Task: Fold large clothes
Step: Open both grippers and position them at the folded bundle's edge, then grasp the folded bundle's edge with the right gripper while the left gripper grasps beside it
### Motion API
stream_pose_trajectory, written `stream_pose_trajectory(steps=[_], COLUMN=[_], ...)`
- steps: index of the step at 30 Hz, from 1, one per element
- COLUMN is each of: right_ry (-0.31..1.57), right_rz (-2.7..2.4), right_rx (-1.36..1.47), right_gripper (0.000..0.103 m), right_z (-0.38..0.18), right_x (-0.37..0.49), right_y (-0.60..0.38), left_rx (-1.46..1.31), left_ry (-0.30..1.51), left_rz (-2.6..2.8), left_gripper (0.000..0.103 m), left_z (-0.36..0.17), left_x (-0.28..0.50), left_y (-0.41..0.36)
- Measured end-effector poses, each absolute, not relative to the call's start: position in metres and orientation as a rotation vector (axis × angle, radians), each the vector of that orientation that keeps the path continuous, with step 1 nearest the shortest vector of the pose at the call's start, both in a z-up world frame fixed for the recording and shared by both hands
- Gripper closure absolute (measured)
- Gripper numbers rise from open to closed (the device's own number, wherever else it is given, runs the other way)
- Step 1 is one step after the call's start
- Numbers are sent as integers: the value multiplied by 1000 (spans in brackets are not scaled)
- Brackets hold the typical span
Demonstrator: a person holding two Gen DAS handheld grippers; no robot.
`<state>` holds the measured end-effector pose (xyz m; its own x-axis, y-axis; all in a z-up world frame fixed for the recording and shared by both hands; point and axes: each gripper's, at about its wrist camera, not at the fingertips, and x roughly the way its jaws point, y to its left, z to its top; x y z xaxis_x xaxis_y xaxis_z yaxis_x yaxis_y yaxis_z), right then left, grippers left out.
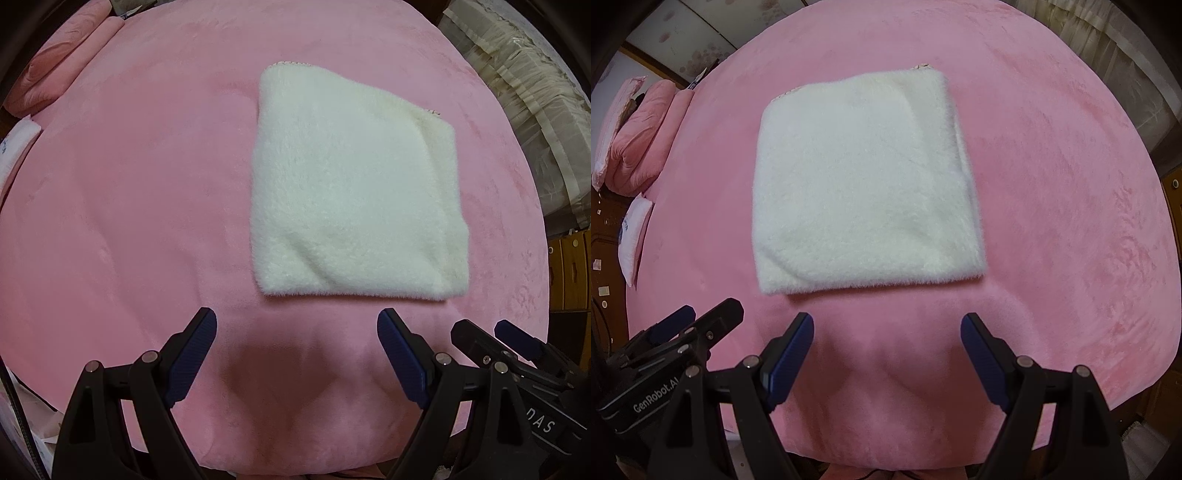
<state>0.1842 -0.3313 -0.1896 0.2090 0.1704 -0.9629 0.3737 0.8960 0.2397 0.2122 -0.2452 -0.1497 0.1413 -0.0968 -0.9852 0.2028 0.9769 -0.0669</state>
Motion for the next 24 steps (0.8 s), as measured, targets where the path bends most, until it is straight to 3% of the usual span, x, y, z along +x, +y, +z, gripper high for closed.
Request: stream_pose_trajectory(steps=[24], right_ry=[1436], right_rz=[-157], right_rx=[477], right_gripper=[21], right_z=[-229], right_x=[230], right_y=[-362], left_rx=[97], left_ry=[1500], left_rz=[-187], left_gripper=[16], left_z=[-188], left_x=[259], left_y=[-277])
